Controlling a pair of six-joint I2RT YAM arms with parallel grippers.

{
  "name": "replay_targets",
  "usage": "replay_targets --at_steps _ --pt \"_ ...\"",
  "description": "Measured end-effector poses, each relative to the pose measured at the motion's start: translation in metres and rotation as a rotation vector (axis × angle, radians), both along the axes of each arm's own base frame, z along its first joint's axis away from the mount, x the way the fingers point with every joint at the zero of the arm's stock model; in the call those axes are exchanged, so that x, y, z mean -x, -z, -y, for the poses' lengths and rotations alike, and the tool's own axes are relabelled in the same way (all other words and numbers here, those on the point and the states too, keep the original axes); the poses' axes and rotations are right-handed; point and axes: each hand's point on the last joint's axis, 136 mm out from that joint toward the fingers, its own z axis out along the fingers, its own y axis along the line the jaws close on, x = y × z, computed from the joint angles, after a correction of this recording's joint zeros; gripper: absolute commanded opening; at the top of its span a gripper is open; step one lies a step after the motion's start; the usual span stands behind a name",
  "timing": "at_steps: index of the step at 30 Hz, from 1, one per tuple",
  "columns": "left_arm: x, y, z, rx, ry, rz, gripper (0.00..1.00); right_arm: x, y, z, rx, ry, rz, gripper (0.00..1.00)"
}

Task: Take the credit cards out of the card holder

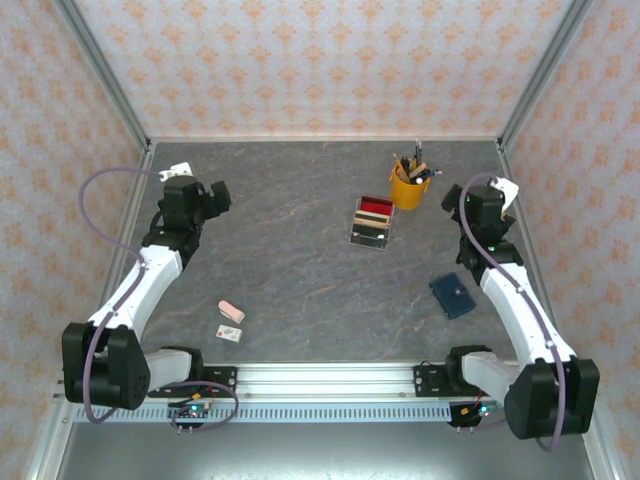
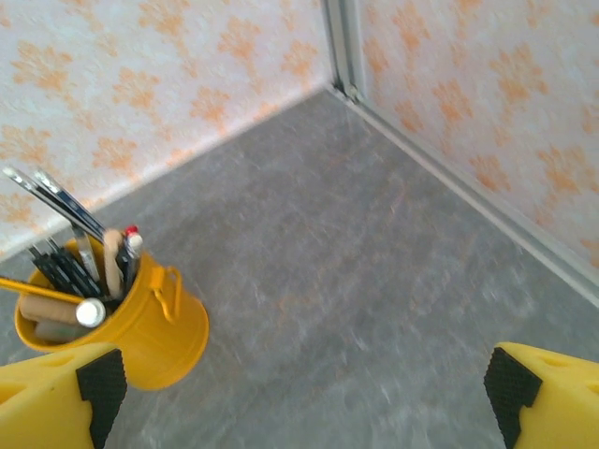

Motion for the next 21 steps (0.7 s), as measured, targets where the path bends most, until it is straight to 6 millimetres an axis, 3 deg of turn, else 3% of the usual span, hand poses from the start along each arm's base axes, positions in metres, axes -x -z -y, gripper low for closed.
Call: replay_targets --at_steps 2,9,15,21 --pt "0.008 -0.001 0.004 0.045 0.000 -0.039 1.00 0.015 0.011 0.001 -0.039 0.032 -0.087 1.00" --pt "0.040 0.029 0.020 0.159 0.030 -0.224 1.00 0.061 0.074 -0.012 -0.167 0.061 -0.439 1.00" --pt "0.049 0.027 0.028 0.194 0.067 -0.239 1.00 0.082 0.119 -0.017 -0.212 0.089 -0.612 1.00" --pt "0.050 0.024 0.032 0.205 0.082 -0.233 1.00 0.088 0.148 -0.018 -0.254 0.104 -0.718 1.00"
